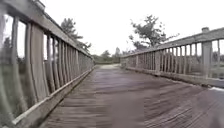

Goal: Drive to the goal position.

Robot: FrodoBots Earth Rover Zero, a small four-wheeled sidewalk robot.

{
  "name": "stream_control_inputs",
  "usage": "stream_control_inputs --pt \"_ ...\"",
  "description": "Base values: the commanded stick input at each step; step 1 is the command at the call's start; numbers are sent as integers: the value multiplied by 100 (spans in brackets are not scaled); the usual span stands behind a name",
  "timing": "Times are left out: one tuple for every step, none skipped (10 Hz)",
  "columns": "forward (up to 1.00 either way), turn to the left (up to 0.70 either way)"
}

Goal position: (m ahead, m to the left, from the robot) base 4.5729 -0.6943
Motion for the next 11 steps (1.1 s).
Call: stream_control_inputs --pt "70 0" --pt "70 0" --pt "70 0" --pt "70 0" --pt "70 0" --pt "70 0" --pt "70 0" --pt "70 0" --pt "70 0" --pt "70 0" --pt "70 -16"
